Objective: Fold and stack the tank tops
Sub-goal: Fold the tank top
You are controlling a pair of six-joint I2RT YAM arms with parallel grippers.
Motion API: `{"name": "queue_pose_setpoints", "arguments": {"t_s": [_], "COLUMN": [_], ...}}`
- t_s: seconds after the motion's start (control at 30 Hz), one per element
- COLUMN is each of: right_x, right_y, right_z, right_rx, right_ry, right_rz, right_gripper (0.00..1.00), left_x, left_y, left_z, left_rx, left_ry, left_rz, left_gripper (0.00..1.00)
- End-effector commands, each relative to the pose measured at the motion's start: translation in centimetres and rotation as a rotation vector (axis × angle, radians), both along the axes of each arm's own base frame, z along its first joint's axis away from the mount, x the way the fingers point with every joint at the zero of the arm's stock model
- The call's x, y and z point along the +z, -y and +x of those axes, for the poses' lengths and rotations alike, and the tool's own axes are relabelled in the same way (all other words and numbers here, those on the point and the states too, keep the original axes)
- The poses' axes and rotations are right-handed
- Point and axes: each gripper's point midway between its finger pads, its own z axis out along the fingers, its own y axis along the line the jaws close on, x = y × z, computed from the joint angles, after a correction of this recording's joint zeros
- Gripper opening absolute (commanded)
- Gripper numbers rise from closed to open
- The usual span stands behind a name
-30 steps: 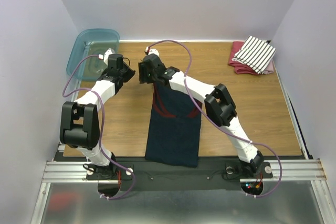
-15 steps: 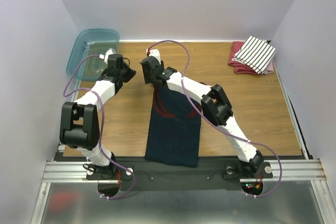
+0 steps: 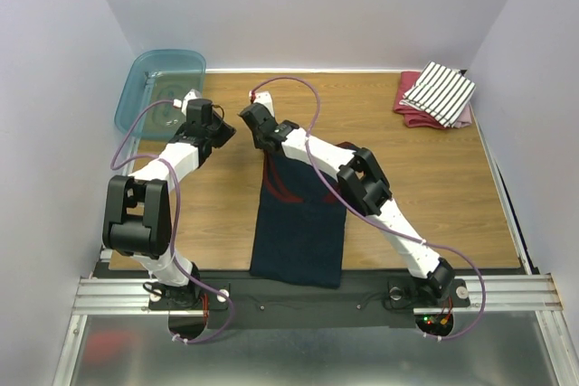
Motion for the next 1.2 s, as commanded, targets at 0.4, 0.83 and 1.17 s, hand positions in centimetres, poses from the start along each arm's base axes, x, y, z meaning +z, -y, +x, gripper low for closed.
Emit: {"name": "queue_pose_setpoints", "arguments": {"t_s": [0.4, 0.83, 1.17], "right_x": [6.9, 4.2, 3.8], "right_y": [0.2, 1.8, 2.2], "right_z": [2.2, 2.0, 2.0], "right_rx": [0.009, 0.07, 0.067], "right_ry": [-0.01, -0.191, -0.228], "right_rz": [0.35, 0.682, 0.753], "right_gripper": [0.04, 0.25, 0.35], "left_x": [-1.8, -3.8, -4.0], "left_y": [4.3, 8.7, 11.7], "left_z": [-2.9, -2.1, 0.2], "left_rx": [-0.116, -0.193, -0.243], "left_ry": [0.023, -0.003, 0.023], "left_rz": [-0.046, -0.032, -0.068], "left_gripper": [0.02, 0.02, 0.03]}}
